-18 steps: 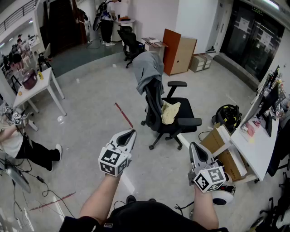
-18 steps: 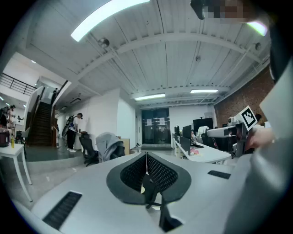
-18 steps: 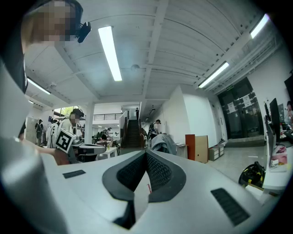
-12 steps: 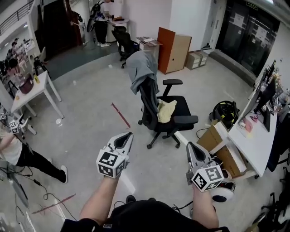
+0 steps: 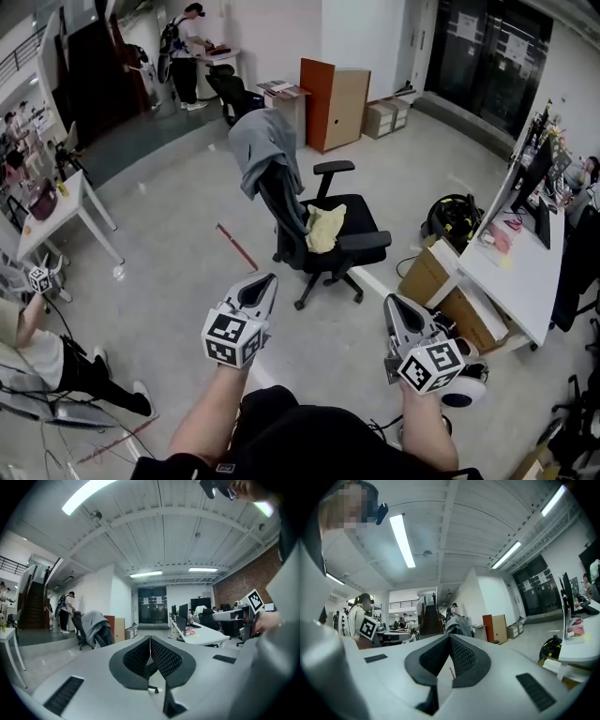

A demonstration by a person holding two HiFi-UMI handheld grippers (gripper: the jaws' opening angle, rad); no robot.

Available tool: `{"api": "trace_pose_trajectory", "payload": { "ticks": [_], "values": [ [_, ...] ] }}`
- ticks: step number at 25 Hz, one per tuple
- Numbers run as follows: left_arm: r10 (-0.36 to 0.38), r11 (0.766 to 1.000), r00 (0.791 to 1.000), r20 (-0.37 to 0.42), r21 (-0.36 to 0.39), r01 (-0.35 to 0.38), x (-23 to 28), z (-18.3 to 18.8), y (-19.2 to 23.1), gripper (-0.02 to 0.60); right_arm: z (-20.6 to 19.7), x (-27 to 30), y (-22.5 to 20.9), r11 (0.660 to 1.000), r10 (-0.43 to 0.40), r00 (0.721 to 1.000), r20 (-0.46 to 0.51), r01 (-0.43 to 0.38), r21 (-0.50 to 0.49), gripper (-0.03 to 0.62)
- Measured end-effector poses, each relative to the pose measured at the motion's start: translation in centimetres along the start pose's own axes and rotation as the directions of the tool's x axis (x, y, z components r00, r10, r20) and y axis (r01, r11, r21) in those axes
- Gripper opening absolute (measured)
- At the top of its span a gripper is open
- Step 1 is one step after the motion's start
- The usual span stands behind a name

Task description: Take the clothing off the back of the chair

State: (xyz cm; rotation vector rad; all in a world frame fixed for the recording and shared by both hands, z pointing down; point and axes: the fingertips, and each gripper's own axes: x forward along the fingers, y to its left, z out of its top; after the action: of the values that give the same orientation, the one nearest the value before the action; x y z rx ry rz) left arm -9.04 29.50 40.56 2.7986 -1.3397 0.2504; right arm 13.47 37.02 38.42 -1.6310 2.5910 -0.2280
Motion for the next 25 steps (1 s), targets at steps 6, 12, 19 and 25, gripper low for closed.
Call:
{"api": "trace_pose_trajectory", "payload": {
  "ticks": [6, 12, 19, 25],
  "values": [
    [-0.055, 0.998, 0.998, -0.025, -0.006, 0.055, 4.6, -0.8, -1.2, 0.003, -0.9, 0.1, -3.4, 0.998, -0.05, 0.999, -0.016, 0.05, 0.03, 0.015],
    [-0.09, 0.996, 0.996, -0.023, -0.029, 0.089, 10.8, -1.5, 0.6, 0.003, -1.4, 3.4, -6.9, 0.996, -0.084, 0.996, -0.04, 0.085, 0.034, 0.015],
    [-0.111, 0.992, 0.993, -0.037, -0.065, 0.109, 20.5, -2.7, 6.2, 0.003, -1.7, 12.1, -12.6, 0.992, -0.119, 0.99, -0.082, 0.122, 0.031, 0.015],
    [-0.114, 0.99, 0.992, -0.053, -0.087, 0.109, 27.8, -2.7, 12.5, 0.004, -1.2, 22.1, -15.1, 0.995, -0.089, 0.987, -0.136, 0.094, 0.028, 0.015]
  ]
}}
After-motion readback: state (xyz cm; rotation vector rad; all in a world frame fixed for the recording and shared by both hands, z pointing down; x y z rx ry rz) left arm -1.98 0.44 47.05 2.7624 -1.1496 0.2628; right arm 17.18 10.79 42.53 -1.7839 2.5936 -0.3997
